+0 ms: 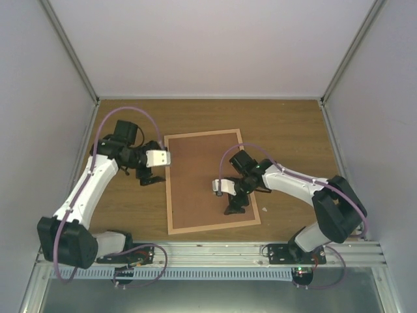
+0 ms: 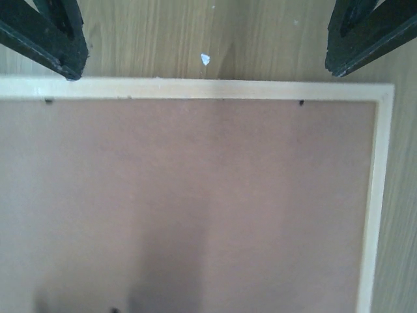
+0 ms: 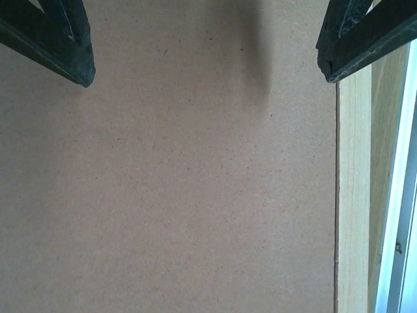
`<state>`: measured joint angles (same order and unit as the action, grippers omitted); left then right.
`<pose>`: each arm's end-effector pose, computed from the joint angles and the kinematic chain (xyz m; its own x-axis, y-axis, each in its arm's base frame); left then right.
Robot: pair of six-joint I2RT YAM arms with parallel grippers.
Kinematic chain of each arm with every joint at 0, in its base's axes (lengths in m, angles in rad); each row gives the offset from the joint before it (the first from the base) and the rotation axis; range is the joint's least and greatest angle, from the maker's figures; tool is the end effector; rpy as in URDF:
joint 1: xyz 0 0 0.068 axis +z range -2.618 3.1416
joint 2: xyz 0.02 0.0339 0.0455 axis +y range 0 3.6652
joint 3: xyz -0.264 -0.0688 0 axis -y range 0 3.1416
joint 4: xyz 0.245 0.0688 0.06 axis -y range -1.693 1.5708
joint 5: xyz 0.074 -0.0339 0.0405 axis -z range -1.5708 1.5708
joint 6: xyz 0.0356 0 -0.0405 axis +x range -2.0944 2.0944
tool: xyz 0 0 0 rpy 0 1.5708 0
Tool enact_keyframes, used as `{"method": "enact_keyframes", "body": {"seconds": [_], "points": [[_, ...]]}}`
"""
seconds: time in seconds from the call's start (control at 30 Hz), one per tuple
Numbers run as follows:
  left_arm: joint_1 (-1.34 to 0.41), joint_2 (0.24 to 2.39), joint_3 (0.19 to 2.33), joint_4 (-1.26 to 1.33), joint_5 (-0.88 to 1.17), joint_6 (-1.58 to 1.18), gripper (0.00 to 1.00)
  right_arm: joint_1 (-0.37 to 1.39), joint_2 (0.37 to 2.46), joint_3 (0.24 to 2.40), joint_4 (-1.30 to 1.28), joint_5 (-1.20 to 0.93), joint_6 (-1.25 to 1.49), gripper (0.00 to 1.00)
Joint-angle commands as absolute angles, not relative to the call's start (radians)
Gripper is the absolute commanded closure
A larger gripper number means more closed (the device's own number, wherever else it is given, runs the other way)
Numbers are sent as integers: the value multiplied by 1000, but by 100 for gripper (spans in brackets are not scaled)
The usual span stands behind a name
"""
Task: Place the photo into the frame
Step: Install the photo frame at the center of the board.
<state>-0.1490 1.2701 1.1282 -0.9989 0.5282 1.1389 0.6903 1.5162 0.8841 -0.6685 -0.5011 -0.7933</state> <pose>0.2312 -0.0529 0.2952 -0.0711 0.8039 -0.5905 0.9570 0.2219 0.1868 0.1948 0.1831 0.1794 -0.0528 -0.8542 -0.5172 -0.9907 -0.0202 0.1345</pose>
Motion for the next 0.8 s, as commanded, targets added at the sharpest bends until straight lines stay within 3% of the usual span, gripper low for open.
{"method": "enact_keyframes", "body": {"seconds": [0.0, 0.37, 0.77], "points": [[-173, 1229, 1132, -1186, 538, 1698, 1, 686, 1530, 852, -632, -516, -742, 7], [-488, 1179, 990, -1098, 301, 2129, 1, 622, 1496, 777, -590, -460, -688, 9], [-751, 1292, 910, -949, 238, 2034, 1, 578, 1501, 760, -565, -479, -664, 8]]}}
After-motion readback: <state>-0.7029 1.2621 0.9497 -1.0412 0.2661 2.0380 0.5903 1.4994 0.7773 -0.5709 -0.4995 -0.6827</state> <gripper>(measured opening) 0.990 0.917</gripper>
